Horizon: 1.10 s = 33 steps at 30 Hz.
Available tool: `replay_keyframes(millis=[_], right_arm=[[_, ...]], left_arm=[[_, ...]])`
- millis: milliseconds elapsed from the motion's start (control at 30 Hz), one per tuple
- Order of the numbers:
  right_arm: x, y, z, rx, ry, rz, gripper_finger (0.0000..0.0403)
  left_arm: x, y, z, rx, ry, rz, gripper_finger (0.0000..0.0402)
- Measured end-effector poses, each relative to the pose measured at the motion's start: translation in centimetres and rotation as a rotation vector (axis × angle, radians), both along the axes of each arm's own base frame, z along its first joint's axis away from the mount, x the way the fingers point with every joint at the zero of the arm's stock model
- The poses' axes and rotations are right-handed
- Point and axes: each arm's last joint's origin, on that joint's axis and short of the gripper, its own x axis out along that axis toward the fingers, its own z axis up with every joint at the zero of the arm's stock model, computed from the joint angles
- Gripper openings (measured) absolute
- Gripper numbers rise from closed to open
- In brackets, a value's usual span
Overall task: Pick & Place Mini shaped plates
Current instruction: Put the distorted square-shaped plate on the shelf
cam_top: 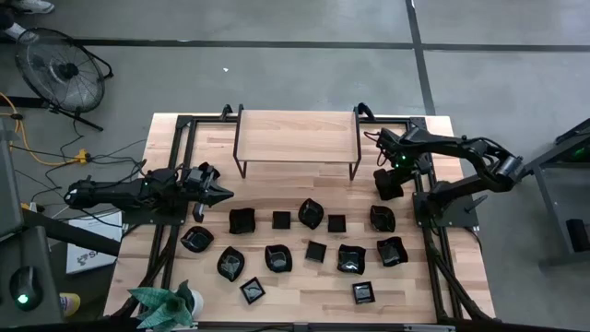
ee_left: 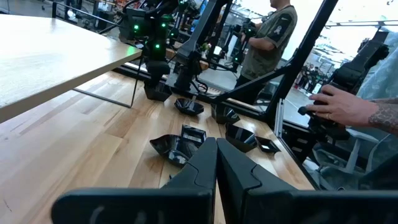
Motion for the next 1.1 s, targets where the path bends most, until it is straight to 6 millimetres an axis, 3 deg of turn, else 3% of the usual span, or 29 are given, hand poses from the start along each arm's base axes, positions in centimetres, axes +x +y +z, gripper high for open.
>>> replay_keyframes(millis=[333,767,933,1100], right_arm=[[0.0,0.1,0.3,-0.006,-0.018,0.003,0.0003],[-1.2,1.4,2.9,-0.052,-0.124,-0.01,0.0002],[-1.6,1.9,4.9,-0.093,-0.178,-0.035,0.0002],[-2.2,2.1,8.2,-0.174,-0.235,-0.047,0.0001]], left_arm=[[0.0,0.0,0.0,0.0,0.0,0.0,0.0001],[0.0,0.0,0.0,0.0,0.0,0.0,0.0001],[0.0,0.0,0.0,0.0,0.0,0.0,0.0001],[0.0,0.0,0.0,0.0,0.0,0.0,0.0001]])
